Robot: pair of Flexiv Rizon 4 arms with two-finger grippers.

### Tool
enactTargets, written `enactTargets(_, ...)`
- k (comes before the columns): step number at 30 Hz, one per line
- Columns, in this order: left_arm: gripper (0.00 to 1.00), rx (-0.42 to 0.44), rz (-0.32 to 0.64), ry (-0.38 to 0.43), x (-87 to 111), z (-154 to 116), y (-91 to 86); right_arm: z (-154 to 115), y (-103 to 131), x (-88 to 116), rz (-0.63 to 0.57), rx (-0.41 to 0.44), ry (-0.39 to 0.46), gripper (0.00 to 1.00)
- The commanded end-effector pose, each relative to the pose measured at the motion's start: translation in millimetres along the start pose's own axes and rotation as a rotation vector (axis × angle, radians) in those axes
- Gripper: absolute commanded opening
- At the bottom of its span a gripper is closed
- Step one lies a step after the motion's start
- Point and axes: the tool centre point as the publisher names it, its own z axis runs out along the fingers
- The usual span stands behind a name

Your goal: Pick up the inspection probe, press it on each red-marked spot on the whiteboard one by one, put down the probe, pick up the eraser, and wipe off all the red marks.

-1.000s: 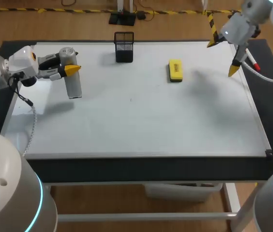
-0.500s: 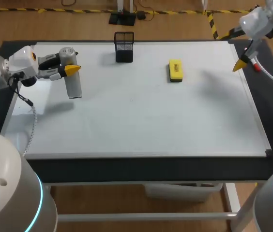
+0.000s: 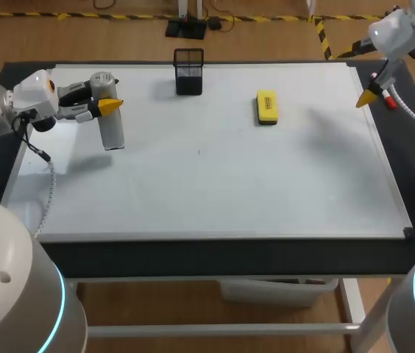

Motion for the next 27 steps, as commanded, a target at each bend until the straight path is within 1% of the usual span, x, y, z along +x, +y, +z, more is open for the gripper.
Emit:
enactTargets(1, 0.0, -0.011, 0.005, 0.027, -4.7, 9, -6.9, -1, 0, 0, -0.001, 0.003, 0.001, 1.0)
enactTargets(4, 0.0, -0.029, 0.011, 0.068, -11.1, 21, -13.2, -1, 0, 0, -0.001, 0.003, 0.001, 1.0)
enactTargets(8, 0.0, -0.025, 0.016, 0.118, -22.5, 40, -25.9, -1, 0, 0, -0.001, 0.003, 0.001, 1.0)
enactTargets(15, 0.0, -0.021, 0.034, 0.19, -44.9, 81, -51.7, -1, 0, 0, -0.001, 0.003, 0.001, 1.0)
enactTargets(16, 0.0, -0.033, 0.046, 0.196, -48.2, 87, -55.2, -1, 0, 0, -0.001, 0.003, 0.001, 1.0)
enactTargets(18, 0.0, -0.031, 0.038, 0.216, -54.9, 98, -60.5, -1, 0, 0, -0.001, 0.003, 0.001, 1.0)
enactTargets(23, 0.0, -0.023, 0.036, 0.239, -71.3, 123, -69.0, -1, 0, 0, -0.001, 0.003, 0.001, 1.0)
enactTargets(25, 0.0, 0.003, 0.02, 0.246, -79.3, 132, -72.4, -1, 0, 0, -0.001, 0.003, 0.001, 1.0)
enactTargets(27, 0.0, -0.002, 0.026, 0.244, -86.2, 140, -75.1, -1, 0, 0, -0.001, 0.003, 0.001, 1.0)
